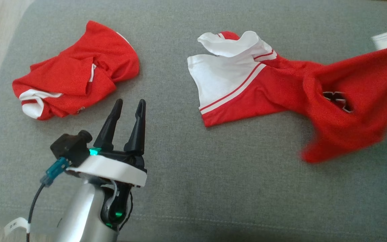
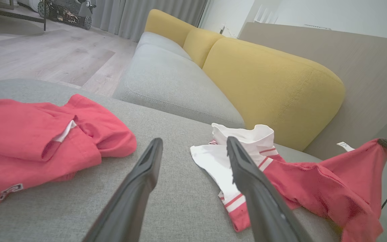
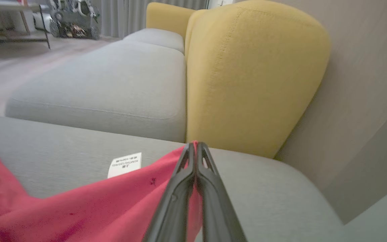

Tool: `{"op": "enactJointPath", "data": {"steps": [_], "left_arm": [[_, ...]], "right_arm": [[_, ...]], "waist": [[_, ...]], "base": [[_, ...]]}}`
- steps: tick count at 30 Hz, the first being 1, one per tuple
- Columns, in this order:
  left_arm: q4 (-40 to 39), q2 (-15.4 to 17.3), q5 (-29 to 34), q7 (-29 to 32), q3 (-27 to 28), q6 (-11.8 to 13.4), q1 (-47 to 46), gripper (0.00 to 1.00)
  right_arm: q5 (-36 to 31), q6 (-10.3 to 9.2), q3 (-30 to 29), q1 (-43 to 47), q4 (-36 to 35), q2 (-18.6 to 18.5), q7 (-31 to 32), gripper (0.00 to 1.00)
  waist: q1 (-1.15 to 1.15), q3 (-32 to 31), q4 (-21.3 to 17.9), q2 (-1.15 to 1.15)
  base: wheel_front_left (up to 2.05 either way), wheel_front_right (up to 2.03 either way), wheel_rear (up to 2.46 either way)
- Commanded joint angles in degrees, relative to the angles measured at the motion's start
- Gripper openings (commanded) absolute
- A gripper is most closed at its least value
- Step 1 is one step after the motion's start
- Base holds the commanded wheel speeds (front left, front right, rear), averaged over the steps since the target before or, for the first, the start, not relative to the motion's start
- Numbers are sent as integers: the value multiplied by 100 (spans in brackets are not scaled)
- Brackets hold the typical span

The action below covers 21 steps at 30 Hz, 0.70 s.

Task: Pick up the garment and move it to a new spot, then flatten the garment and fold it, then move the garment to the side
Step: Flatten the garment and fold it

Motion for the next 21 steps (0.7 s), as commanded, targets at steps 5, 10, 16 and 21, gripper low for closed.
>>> {"op": "enactJointPath", "data": {"steps": [5,10,16,21], "left_arm": [[-225,30,-94,-35,71,46,-270,100],[-215,30,-125,-35,14,59,-327,100],[-213,30,-152,-35,42,107,-359,100],[-199,30,-212,-35,98,114,-331,100]], "right_arm": [[-496,-4,-310,-521,-71,-564,223,0],[-913,-4,-576,-890,311,-657,190,100],[-1062,-4,-439,-1100,591,-228,8,100],[-594,-4,-227,-761,454,329,-471,100]], "waist": [[0,171,28,0],[0,266,82,0],[0,282,16,0],[0,77,-112,0]], "base": [[0,0,0],[0,0,0],[0,0,0],[0,0,0]]}}
